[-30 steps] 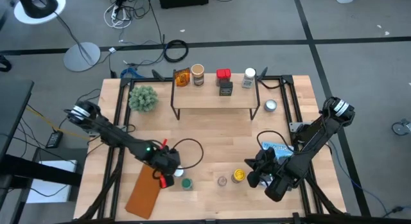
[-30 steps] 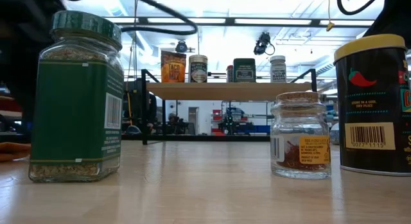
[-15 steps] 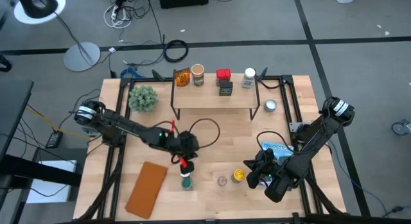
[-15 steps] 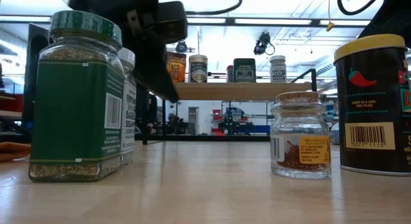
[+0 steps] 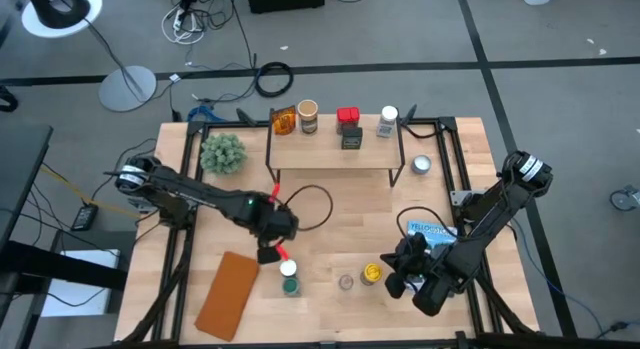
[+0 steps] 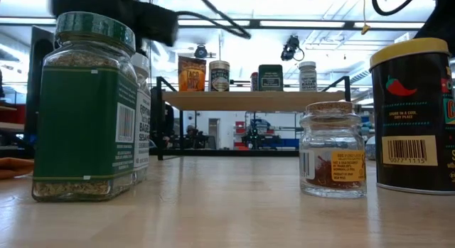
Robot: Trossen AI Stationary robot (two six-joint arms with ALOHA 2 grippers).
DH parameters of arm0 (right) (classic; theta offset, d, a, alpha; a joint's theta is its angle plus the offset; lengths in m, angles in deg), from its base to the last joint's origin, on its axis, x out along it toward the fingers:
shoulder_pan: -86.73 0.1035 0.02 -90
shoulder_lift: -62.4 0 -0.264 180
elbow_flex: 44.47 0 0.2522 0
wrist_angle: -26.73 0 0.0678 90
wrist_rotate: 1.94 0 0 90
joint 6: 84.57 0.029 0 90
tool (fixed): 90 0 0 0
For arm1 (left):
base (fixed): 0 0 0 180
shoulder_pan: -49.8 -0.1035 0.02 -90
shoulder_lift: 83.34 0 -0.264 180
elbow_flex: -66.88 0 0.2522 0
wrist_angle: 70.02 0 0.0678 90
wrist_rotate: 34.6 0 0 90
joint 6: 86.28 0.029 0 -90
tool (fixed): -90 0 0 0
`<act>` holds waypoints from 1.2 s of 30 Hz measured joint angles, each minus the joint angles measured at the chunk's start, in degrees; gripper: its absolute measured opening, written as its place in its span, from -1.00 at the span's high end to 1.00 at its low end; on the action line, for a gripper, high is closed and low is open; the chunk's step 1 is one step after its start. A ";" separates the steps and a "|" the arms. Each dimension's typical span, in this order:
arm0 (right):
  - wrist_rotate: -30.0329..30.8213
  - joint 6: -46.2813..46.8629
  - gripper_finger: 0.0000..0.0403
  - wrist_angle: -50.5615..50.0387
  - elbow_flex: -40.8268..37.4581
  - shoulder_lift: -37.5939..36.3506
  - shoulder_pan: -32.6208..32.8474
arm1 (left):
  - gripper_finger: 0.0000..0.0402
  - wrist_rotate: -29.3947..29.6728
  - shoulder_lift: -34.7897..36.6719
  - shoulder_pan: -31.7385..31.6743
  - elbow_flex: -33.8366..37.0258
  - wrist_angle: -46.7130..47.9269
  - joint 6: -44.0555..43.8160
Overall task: Shelf spices
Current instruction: Put the white seasoning bottle on the shelf
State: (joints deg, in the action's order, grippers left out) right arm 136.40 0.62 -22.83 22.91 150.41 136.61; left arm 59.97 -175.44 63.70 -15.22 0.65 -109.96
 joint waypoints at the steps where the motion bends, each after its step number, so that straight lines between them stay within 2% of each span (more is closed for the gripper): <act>1: -0.05 -0.37 0.99 0.02 0.00 0.00 0.03 | 1.00 -0.62 0.00 0.87 0.02 0.84 -1.72; 4: -0.14 -1.31 0.99 0.16 0.00 0.00 0.36 | 1.00 -1.00 0.00 4.06 0.02 0.98 -6.42; 10: -1.28 -4.43 0.98 0.16 0.02 0.00 0.62 | 1.00 -1.40 -0.17 9.84 0.04 -4.62 -14.50; 15: -2.62 -5.06 0.99 3.09 0.01 0.00 0.72 | 1.00 0.59 -1.69 12.89 0.07 -10.00 -17.82; 19: -3.74 -9.18 0.98 6.01 0.02 0.00 0.73 | 1.00 1.70 -4.31 12.85 0.07 -10.96 -20.32; 22: -4.51 -11.64 0.99 7.14 0.02 0.00 0.73 | 1.00 0.41 -6.76 12.44 0.09 -13.28 -21.61; 29: -4.90 -15.14 0.98 7.27 0.02 0.00 0.73 | 1.00 -1.48 -11.03 10.22 0.09 -28.86 -19.94; 36: -5.03 -17.57 0.99 7.28 0.02 0.00 0.73 | 1.00 -1.02 -12.59 5.70 0.11 -38.05 -15.84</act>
State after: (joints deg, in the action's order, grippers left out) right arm 131.37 -16.96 -15.55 22.94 150.41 137.33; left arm 58.94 -188.02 69.40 -15.11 -37.41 -125.80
